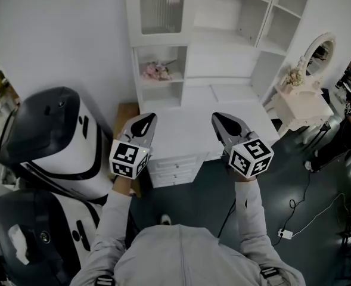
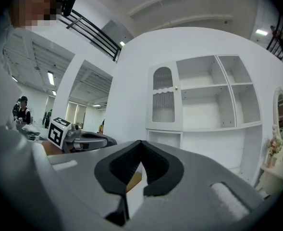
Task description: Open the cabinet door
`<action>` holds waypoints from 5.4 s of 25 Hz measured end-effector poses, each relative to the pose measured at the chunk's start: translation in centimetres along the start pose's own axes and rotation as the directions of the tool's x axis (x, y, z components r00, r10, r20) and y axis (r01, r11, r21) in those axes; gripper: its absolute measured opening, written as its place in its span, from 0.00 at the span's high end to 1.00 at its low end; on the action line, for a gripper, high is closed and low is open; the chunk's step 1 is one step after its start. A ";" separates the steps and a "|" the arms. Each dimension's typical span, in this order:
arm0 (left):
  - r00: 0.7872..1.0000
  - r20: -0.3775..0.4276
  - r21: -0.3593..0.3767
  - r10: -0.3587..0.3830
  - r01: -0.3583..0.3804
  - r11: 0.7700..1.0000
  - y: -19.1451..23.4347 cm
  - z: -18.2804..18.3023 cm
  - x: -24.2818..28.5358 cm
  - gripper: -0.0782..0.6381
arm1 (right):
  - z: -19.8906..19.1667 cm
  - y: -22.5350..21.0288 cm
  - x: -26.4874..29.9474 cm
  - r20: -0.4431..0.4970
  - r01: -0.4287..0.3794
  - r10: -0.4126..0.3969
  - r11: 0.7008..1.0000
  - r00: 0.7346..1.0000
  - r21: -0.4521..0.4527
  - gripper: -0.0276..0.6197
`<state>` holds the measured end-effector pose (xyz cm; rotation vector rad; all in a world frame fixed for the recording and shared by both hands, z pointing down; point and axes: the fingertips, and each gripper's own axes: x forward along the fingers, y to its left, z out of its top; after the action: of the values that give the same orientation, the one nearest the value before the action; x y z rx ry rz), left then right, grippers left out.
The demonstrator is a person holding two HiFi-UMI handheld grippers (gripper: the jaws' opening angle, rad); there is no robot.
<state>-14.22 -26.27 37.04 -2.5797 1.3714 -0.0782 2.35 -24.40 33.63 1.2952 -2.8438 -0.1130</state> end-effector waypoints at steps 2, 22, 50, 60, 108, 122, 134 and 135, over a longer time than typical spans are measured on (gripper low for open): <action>1.000 -0.002 -0.002 -0.012 0.012 1.000 1.0 -0.4 1.4 0.87 | -0.1 -1.0 1.3 -0.004 0.012 -0.012 1.000 1.000 0.000 0.95; 0.999 0.030 0.214 -0.038 0.031 0.976 9.2 3.2 11.7 0.80 | 2.5 -10.2 11.1 0.023 0.025 -0.024 0.999 0.999 -0.045 0.88; 0.972 0.194 0.503 0.130 -0.212 0.838 19.1 24.4 35.9 0.68 | 9.8 -25.4 33.6 0.052 -0.296 0.303 0.948 0.951 -0.113 0.64; 0.962 0.210 0.607 0.176 -0.269 0.748 19.8 29.9 39.4 0.69 | 10.2 -25.1 36.5 0.071 -0.359 0.369 0.924 0.927 -0.129 0.67; 0.941 0.325 0.500 0.099 -0.259 0.826 13.6 33.4 27.1 0.76 | 11.9 -15.2 26.3 0.085 -0.283 0.292 0.953 0.953 -0.106 0.82; 0.926 0.371 0.437 0.063 -0.235 0.868 14.4 33.2 16.3 0.76 | 12.1 -3.9 22.7 0.058 -0.327 0.335 0.939 0.941 -0.109 0.83; 0.923 0.381 0.421 0.050 -0.221 0.880 18.3 32.6 8.6 0.74 | 12.6 5.0 23.6 0.099 -0.404 0.410 0.911 0.907 -0.083 0.83; 0.922 0.384 0.417 0.056 -0.227 0.880 18.8 32.5 7.9 0.74 | 12.6 5.8 23.8 0.100 -0.417 0.424 0.905 0.900 -0.085 0.83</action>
<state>-20.18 -37.52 0.84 -1.9772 1.2240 0.0882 -18.20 -37.83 21.13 0.6542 -3.1117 -0.2735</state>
